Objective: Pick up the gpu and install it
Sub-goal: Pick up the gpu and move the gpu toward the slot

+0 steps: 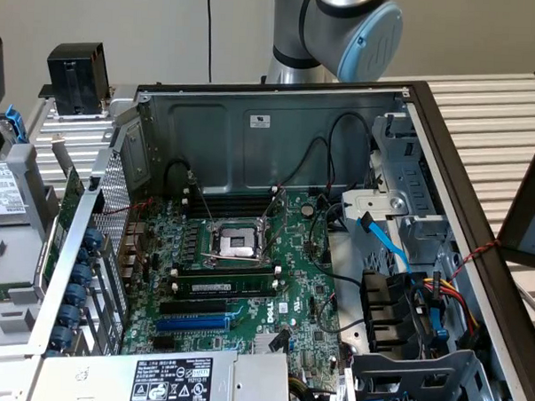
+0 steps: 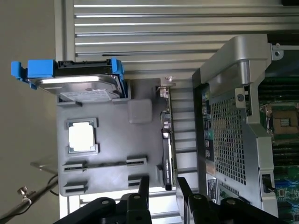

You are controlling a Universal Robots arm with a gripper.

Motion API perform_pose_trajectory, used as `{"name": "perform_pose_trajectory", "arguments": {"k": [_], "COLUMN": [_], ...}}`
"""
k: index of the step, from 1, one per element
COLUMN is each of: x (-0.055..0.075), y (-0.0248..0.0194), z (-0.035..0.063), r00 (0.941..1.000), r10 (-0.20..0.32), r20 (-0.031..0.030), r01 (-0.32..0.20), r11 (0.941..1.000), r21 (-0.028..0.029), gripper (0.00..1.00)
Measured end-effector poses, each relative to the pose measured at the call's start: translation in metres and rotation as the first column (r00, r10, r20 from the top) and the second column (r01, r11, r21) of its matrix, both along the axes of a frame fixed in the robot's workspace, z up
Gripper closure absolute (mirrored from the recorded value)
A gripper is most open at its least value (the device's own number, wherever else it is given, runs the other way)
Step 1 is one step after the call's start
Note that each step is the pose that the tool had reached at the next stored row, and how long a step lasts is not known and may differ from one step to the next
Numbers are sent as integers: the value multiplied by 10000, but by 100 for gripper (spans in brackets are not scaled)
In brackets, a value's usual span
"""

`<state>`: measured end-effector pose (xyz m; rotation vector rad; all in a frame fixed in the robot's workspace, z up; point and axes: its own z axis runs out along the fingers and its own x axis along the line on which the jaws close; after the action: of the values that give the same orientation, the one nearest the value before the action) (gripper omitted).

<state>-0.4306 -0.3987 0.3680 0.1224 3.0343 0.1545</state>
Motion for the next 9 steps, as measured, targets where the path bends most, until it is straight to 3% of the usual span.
{"name": "perform_pose_trajectory", "arguments": {"k": [3, 9], "x": [0, 0], "y": [0, -3], "z": [-37, -147], "r00": [10000, 9999], "r10": [-32, -134], "r20": [0, 2], "r01": [32, 134], "r11": [9998, 9997], "r21": [176, 210], "gripper": [64, 62]}}
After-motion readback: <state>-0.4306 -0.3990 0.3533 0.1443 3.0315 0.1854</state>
